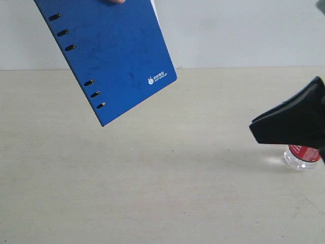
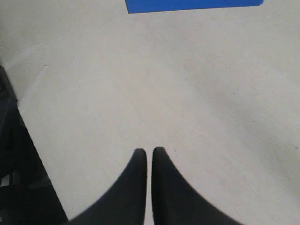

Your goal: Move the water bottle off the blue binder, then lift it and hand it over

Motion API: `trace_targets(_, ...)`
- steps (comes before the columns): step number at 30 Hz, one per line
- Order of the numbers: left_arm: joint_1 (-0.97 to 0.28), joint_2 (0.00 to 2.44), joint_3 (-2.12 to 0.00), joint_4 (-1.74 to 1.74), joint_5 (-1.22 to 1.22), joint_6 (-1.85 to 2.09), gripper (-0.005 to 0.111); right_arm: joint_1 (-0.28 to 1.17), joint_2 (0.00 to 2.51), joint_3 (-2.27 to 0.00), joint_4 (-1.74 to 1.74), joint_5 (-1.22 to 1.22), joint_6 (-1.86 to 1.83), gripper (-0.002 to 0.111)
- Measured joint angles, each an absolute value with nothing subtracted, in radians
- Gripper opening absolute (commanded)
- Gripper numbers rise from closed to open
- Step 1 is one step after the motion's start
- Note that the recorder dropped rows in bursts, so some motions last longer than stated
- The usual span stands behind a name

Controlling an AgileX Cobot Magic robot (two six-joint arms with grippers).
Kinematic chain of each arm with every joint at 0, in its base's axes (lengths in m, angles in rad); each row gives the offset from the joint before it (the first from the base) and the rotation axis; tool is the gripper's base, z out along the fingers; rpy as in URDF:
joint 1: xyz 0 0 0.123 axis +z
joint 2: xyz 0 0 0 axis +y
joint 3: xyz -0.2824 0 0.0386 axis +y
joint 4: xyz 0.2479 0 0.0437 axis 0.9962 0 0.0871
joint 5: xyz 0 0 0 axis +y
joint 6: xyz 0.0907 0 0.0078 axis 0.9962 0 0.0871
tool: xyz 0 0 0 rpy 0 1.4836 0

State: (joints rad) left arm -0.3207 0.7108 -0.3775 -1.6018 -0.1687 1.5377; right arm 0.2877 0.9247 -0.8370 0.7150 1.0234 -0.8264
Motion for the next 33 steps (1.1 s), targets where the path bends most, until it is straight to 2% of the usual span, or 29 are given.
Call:
trace_targets(3,-0.321,0.760,-0.378,-1.534,-0.098,1.539,0.004,0.288,0.882,-0.837,0.681,1.036,-0.799,0.000)
trace_targets(8,-0.321,0.825,-0.378,-1.462,0.257,1.539,0.004,0.288,0.872,-0.837,0.657,1.053,-0.789,0.000)
trace_targets(13,-0.321,0.844,-0.378,-1.447,0.391,1.539,0.004,0.288,0.841,-0.835,0.584,1.041,-0.743,0.000)
trace_targets(20,-0.321,0.844,-0.378,-1.455,0.401,1.549,0.004,0.288,0.620,-0.835,0.360,0.983,-0.568,0.000)
trace_targets(26,-0.321,0.846,-0.378,-1.477,0.380,1.530,0.004,0.288,0.462,-0.835,0.222,1.049,-0.423,0.000)
trace_targets(29,-0.321,0.854,-0.376,-1.477,0.272,1.581,0.004,0.288,0.428,-0.835,0.213,1.085,-0.402,0.000)
trace_targets(33,-0.321,0.866,-0.376,-1.364,0.007,1.693,0.004,0.288,0.413,-0.835,0.209,1.140,-0.369,0.000)
